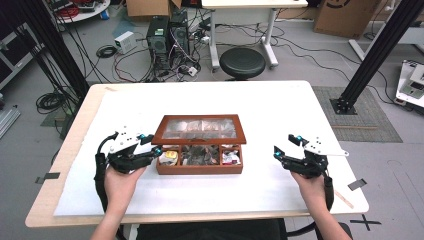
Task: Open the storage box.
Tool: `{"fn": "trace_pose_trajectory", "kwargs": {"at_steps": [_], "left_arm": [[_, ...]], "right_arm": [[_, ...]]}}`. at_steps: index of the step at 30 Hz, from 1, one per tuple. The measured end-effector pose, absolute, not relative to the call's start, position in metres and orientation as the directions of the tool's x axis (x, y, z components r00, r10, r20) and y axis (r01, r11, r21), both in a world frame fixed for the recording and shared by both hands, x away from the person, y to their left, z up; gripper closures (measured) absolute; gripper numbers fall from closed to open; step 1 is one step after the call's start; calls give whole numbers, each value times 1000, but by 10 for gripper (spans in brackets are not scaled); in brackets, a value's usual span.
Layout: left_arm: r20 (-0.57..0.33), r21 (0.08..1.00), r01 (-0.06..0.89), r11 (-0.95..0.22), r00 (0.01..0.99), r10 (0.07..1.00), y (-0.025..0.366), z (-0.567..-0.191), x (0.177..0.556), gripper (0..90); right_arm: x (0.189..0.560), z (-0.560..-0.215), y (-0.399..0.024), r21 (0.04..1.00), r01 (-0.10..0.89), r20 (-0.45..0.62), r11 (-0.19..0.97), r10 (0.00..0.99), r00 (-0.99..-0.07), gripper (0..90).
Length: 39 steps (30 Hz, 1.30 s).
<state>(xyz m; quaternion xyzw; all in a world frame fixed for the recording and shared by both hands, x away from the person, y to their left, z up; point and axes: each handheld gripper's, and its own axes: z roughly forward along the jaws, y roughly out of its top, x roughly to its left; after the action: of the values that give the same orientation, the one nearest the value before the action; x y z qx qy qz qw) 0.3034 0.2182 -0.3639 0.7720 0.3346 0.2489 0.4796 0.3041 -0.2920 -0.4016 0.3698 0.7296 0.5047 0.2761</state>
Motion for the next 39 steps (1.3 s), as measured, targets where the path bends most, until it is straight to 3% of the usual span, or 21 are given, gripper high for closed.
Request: {"fn": "trace_pose_trajectory", "kwargs": {"at_steps": [39], "left_arm": [[14, 933, 274, -233, 620, 785, 218, -319, 342, 558]], "right_arm": [[304, -402, -292, 941, 260, -28, 218, 814, -580, 310]]}}
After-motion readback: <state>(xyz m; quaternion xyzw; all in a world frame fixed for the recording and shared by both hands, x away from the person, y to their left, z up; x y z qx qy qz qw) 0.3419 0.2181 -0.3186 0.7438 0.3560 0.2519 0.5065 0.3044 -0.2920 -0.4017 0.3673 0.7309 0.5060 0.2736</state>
